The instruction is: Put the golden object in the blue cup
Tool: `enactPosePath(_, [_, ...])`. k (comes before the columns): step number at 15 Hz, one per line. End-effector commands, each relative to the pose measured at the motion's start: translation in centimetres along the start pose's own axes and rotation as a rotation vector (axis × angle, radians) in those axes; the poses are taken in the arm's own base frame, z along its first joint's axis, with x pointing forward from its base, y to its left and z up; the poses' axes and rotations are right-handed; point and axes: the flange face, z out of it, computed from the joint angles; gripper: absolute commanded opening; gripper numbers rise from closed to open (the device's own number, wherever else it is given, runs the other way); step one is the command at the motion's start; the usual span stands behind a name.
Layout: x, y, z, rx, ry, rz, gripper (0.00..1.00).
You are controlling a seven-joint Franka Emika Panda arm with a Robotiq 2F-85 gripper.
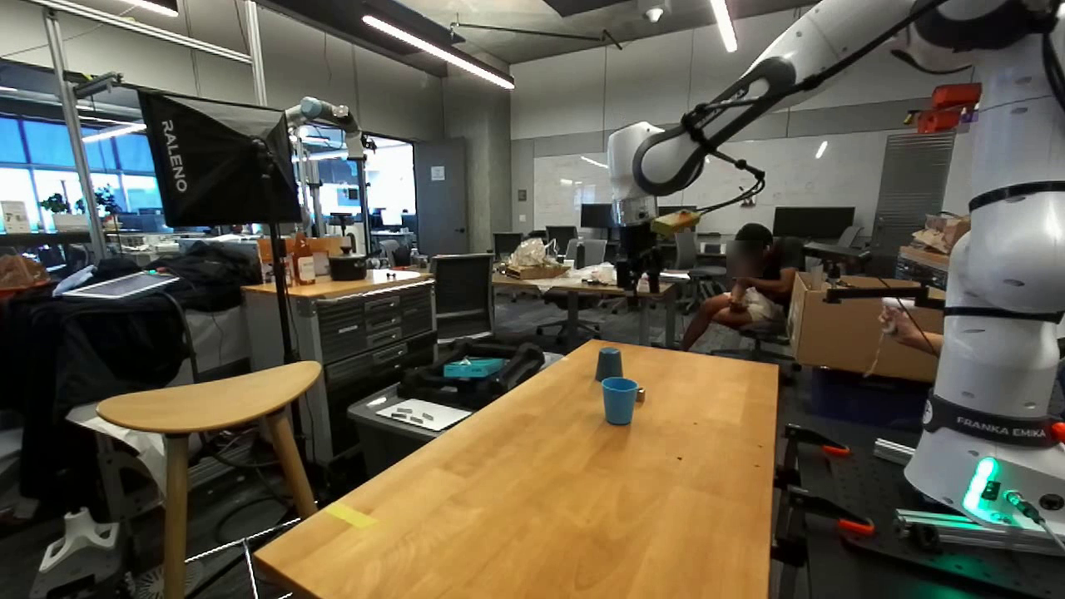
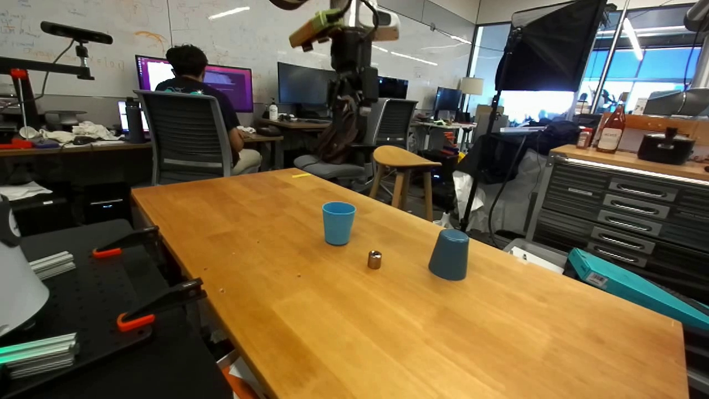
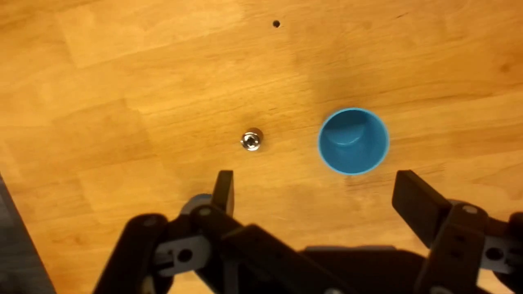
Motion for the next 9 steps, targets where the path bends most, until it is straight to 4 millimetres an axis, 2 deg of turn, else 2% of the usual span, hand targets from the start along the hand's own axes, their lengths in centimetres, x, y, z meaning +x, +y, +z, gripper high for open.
enactPosePath(1, [5.0, 4.6, 6.9, -0.057, -0.104, 0.165, 1.0])
enactPosePath(2, [2.1, 3.0, 4.2, -0.017, -0.062, 0.093, 1.0])
enactPosePath(4, [3.6, 4.8, 7.5, -0.033, -0.111, 0.138, 1.0])
enactPosePath(5, [4.1, 5.0, 8.2, -0.036, -0.119, 0.144, 1.0])
enactPosePath(6, [4.5, 3.9, 8.6, -0.018, -0.09, 0.205, 1.0])
enactPosePath(9, [6.5, 3.0, 13.4, 0.019, -0.119, 0.356, 1.0])
